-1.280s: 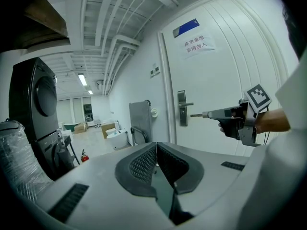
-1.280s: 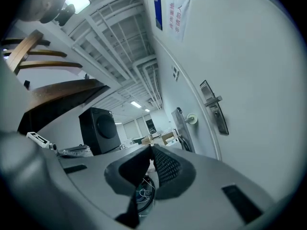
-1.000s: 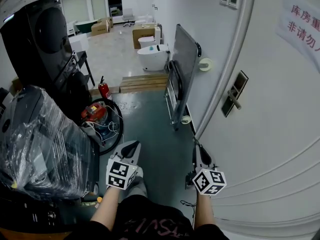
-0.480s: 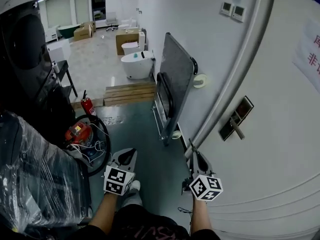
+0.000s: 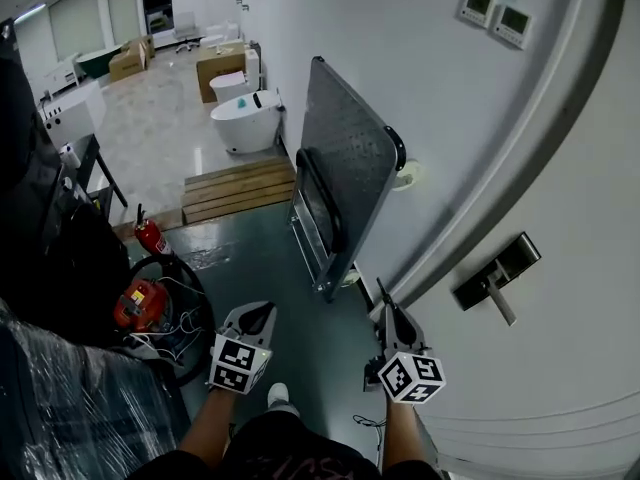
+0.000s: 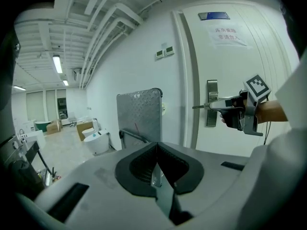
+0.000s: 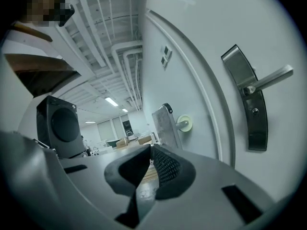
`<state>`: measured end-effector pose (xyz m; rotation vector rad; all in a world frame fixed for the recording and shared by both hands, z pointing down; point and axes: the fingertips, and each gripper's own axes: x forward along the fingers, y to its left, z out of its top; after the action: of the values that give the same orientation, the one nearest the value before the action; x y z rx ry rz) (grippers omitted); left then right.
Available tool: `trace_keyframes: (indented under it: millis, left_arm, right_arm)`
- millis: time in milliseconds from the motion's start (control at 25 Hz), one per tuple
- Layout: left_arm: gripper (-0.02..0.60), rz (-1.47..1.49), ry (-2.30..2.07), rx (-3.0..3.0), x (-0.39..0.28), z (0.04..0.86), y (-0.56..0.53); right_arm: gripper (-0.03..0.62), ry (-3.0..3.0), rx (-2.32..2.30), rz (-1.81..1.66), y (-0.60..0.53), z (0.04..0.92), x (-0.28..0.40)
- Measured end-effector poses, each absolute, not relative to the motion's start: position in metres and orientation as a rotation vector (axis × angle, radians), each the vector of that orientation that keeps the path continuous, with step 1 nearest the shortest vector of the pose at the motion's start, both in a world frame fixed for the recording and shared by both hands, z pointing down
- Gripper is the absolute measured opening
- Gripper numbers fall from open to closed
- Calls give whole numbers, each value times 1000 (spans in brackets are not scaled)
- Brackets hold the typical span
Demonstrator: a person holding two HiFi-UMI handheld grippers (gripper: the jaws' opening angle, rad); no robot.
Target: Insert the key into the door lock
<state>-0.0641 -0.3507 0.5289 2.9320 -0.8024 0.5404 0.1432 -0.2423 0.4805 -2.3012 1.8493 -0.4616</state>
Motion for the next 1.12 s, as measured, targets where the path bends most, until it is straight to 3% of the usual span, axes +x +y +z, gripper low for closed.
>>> trace_keyframes:
  millis: [480,1120]
  left_arm:
    - [14,600,-326,3038,37,538,-395]
    - [13,615,444,3173,181,518,-244]
  right_arm:
    - [78,1433,-2538,-502,-220,484,202]
    - [78,883,-2573,-434,-56,479,238]
